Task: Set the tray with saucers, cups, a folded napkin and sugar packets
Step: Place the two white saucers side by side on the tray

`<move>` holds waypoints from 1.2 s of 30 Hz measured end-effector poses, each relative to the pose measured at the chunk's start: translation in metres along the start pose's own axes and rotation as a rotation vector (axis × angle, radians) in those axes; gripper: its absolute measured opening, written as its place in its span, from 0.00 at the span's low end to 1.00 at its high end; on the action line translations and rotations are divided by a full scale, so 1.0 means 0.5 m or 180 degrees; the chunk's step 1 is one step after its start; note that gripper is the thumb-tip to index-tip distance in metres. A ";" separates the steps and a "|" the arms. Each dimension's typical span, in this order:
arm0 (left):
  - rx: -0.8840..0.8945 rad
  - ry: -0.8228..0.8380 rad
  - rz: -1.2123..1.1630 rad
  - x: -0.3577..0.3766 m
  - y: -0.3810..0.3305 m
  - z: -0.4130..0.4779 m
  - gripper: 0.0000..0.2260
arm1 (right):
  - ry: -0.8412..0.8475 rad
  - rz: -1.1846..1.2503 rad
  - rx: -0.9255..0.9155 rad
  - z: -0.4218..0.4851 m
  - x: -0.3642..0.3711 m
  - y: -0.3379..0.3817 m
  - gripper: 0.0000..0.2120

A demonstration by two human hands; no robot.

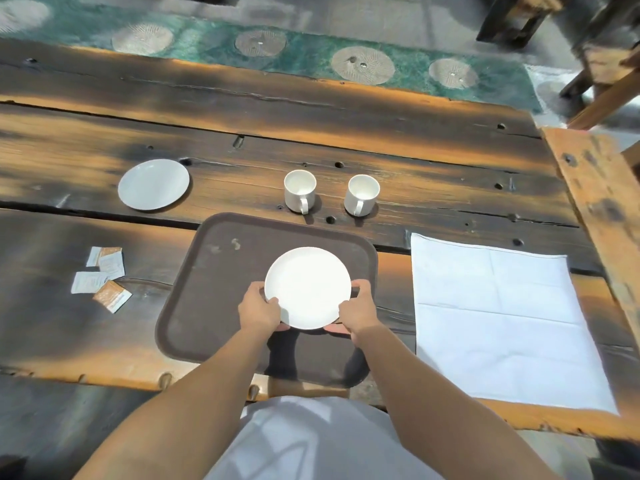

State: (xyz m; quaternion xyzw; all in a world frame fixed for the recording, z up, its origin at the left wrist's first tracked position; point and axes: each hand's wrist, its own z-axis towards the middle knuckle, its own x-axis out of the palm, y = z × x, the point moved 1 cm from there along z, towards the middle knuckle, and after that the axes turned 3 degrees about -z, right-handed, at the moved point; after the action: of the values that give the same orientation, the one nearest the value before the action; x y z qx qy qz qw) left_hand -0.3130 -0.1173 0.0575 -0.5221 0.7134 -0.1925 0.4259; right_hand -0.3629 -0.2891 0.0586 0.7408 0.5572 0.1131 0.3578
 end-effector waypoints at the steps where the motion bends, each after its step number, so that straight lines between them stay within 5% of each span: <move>1: -0.0003 0.0007 -0.0047 0.002 -0.002 0.002 0.14 | 0.0019 0.0057 0.0016 0.001 -0.002 0.000 0.24; 36: -0.0193 0.0223 0.0339 0.105 -0.062 0.102 0.13 | -0.0063 0.0433 0.0515 0.129 -0.061 0.034 0.21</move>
State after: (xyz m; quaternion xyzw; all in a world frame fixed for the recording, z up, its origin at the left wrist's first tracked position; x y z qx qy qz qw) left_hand -0.2585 -0.1681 0.0297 -0.4891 0.7601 -0.1661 0.3942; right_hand -0.3242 -0.3448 0.0304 0.8044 0.5093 0.0844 0.2938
